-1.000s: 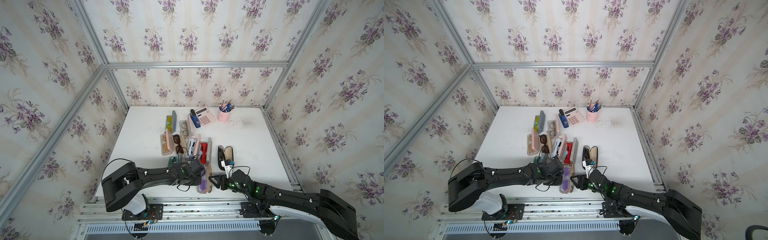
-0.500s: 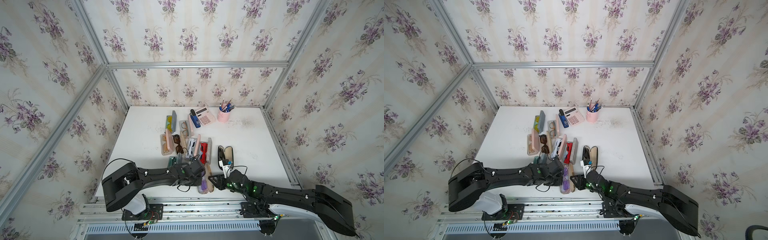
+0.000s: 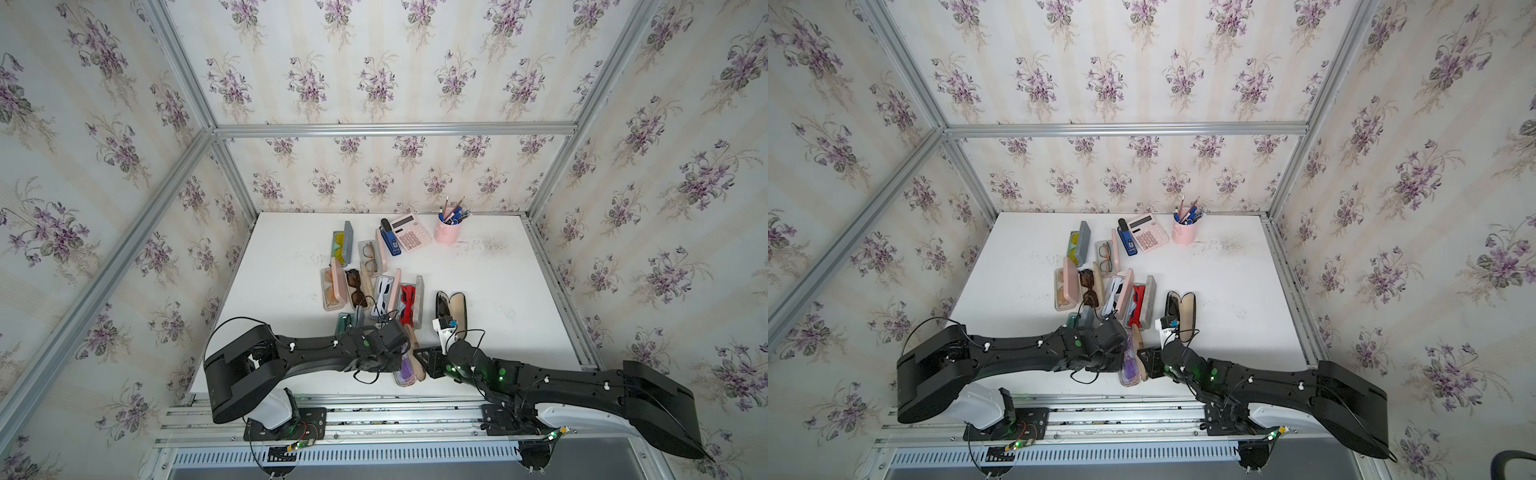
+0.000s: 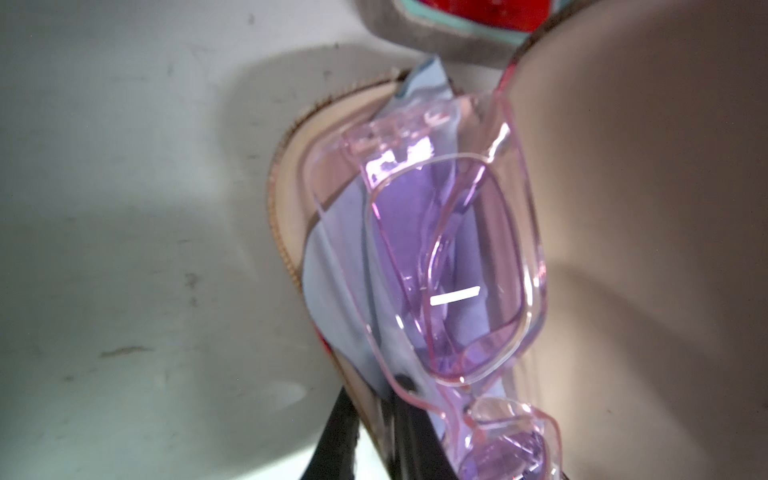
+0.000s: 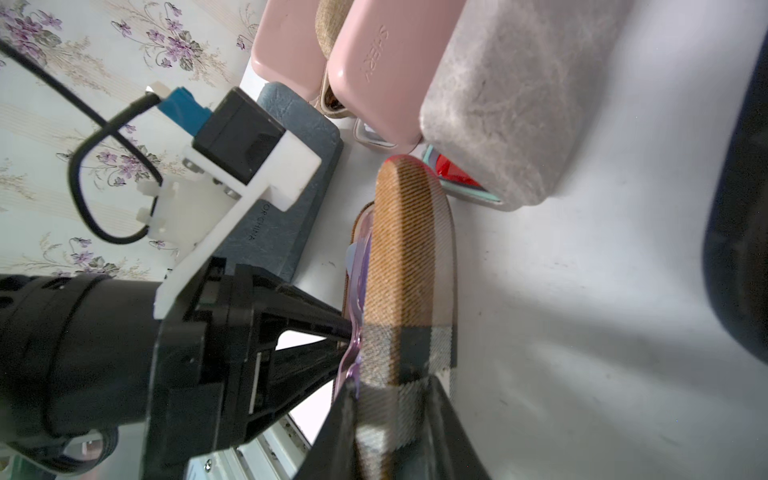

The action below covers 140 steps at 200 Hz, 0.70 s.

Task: Close the glasses case
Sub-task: Close the glasses case at the center of the board.

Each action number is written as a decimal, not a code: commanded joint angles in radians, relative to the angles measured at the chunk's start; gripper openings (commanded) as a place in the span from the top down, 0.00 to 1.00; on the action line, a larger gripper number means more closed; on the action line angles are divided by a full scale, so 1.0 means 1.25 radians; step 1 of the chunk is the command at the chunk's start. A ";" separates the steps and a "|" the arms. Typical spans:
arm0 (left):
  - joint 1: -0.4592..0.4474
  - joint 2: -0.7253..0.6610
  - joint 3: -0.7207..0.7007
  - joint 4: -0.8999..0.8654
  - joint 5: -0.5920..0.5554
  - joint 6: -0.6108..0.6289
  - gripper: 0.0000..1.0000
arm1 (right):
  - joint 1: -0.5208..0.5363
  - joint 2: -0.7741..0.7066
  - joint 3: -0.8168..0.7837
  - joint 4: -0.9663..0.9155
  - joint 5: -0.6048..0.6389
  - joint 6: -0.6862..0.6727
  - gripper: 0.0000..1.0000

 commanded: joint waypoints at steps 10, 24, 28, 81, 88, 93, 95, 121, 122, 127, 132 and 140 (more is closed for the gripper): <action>-0.003 0.003 -0.004 0.039 -0.004 0.027 0.83 | 0.021 0.031 0.023 -0.025 -0.036 -0.012 0.78; -0.003 0.001 -0.005 0.039 -0.004 0.026 0.83 | 0.027 0.045 0.034 -0.024 -0.034 -0.008 0.79; -0.003 0.002 -0.005 0.039 -0.005 0.027 0.83 | 0.030 0.049 0.038 -0.025 -0.034 -0.008 0.79; -0.003 0.001 -0.007 0.045 -0.007 0.028 0.83 | 0.067 0.106 0.080 -0.032 -0.013 0.008 0.80; -0.003 0.001 -0.007 0.045 -0.005 0.028 0.83 | 0.072 0.112 0.083 -0.030 -0.012 0.010 0.82; -0.003 -0.001 -0.006 0.045 -0.005 0.028 0.83 | 0.075 0.117 0.086 -0.029 -0.010 0.011 0.82; -0.003 -0.001 -0.007 0.045 -0.005 0.028 0.83 | 0.077 0.119 0.086 -0.029 -0.009 0.012 0.82; -0.004 -0.005 -0.009 0.045 -0.008 0.028 0.83 | 0.088 0.131 0.090 -0.026 0.000 0.025 0.82; -0.003 -0.005 -0.009 0.045 -0.008 0.028 0.83 | 0.088 0.132 0.090 -0.025 0.000 0.026 0.82; -0.004 -0.006 -0.009 0.045 -0.008 0.027 0.83 | 0.091 0.134 0.090 -0.021 -0.001 0.028 0.82; -0.004 -0.006 -0.009 0.045 -0.008 0.027 0.83 | 0.093 0.138 0.091 -0.018 -0.003 0.030 0.82; -0.004 -0.006 -0.009 0.045 -0.009 0.028 0.83 | 0.099 0.146 0.095 -0.015 -0.002 0.031 0.82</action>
